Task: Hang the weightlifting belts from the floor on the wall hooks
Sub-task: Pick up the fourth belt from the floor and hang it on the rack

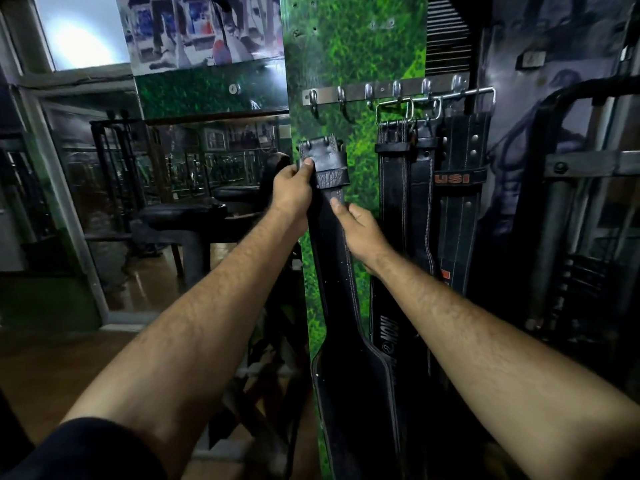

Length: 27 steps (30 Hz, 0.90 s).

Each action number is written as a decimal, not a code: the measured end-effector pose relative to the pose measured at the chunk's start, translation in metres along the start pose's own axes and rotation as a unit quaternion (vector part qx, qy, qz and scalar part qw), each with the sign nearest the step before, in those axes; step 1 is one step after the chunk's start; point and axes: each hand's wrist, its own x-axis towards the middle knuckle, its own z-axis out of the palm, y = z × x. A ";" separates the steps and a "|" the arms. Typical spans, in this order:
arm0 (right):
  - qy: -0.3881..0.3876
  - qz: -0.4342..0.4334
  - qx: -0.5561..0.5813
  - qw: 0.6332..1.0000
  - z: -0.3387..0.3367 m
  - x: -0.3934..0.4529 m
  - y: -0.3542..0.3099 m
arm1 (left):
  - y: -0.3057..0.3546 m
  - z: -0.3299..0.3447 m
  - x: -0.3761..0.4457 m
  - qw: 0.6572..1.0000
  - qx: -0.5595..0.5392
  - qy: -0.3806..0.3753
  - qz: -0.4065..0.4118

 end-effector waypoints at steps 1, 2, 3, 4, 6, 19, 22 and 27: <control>0.008 0.008 0.013 1.000 0.000 0.001 0.002 | -0.006 -0.001 0.000 1.000 0.002 0.008 0.007; 0.020 0.018 0.026 0.999 0.000 0.001 0.002 | -0.011 -0.002 0.000 1.000 0.006 0.019 0.017; 0.031 0.026 0.036 0.999 0.000 0.004 0.003 | -0.014 -0.004 0.001 0.999 0.010 0.030 0.029; 0.034 0.040 0.046 0.998 -0.001 0.006 0.002 | -0.017 -0.007 0.002 0.998 0.013 0.039 0.039; 0.025 0.053 0.085 0.995 -0.002 0.009 -0.007 | -0.022 -0.012 0.006 0.998 0.012 0.033 0.057; 0.052 -0.028 0.007 0.998 0.035 0.025 -0.007 | -0.060 -0.055 0.003 0.997 0.040 -0.018 0.067; 0.047 -0.020 -0.003 0.999 0.042 0.028 -0.002 | -0.055 -0.062 0.006 0.991 0.033 -0.021 0.130; 0.059 -0.021 0.005 0.998 0.048 0.033 0.003 | -0.055 -0.077 0.016 0.983 0.072 -0.039 0.167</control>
